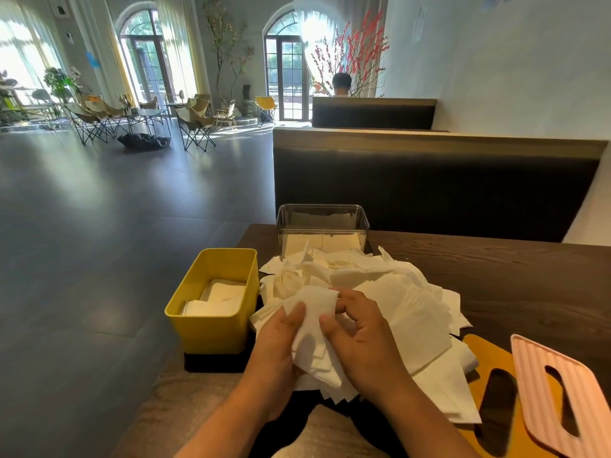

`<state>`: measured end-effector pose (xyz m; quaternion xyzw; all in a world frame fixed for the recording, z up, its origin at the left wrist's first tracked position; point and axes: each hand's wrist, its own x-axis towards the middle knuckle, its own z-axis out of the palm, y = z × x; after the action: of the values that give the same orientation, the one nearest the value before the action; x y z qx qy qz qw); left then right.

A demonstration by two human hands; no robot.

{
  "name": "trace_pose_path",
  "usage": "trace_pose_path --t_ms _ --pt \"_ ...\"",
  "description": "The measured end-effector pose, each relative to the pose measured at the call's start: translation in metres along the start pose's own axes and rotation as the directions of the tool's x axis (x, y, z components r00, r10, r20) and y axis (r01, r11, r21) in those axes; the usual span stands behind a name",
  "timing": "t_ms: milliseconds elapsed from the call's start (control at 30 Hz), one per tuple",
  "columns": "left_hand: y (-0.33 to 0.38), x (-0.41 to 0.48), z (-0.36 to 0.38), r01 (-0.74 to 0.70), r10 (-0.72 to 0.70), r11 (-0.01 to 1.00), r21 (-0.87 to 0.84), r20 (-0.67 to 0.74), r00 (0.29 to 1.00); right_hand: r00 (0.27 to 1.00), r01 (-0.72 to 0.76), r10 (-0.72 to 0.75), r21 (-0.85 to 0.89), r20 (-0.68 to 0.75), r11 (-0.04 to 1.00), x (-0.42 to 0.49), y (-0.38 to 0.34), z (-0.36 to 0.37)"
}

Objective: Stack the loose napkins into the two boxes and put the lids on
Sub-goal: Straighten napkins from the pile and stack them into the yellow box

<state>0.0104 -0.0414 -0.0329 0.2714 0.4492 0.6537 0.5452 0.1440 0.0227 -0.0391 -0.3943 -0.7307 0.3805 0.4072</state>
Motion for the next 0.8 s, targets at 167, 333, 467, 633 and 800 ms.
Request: trace_pose_path --t_ms 167,333,467,633,800 --pt "-0.001 0.003 -0.006 -0.042 0.042 0.999 -0.021 0.007 0.999 0.991 -0.121 0.125 0.084 -0.048 0.989 0.003 0.001 -0.013" --pt "0.003 0.003 -0.006 -0.013 0.012 0.994 -0.107 -0.012 1.000 0.978 -0.208 0.204 0.181 0.042 0.961 0.004 0.002 -0.016" --pt "0.002 0.002 -0.005 -0.017 0.017 0.989 -0.144 -0.003 1.000 0.961 -0.273 0.240 0.353 0.135 0.895 0.004 0.001 -0.016" --pt "0.001 0.003 -0.007 -0.008 0.005 0.992 -0.125 -0.022 1.000 0.955 -0.295 0.277 0.450 0.107 0.843 0.005 0.000 -0.018" --pt "0.001 0.004 -0.007 0.012 -0.013 0.998 -0.055 -0.014 1.000 0.953 -0.191 0.298 0.648 -0.059 0.738 0.008 -0.004 -0.032"
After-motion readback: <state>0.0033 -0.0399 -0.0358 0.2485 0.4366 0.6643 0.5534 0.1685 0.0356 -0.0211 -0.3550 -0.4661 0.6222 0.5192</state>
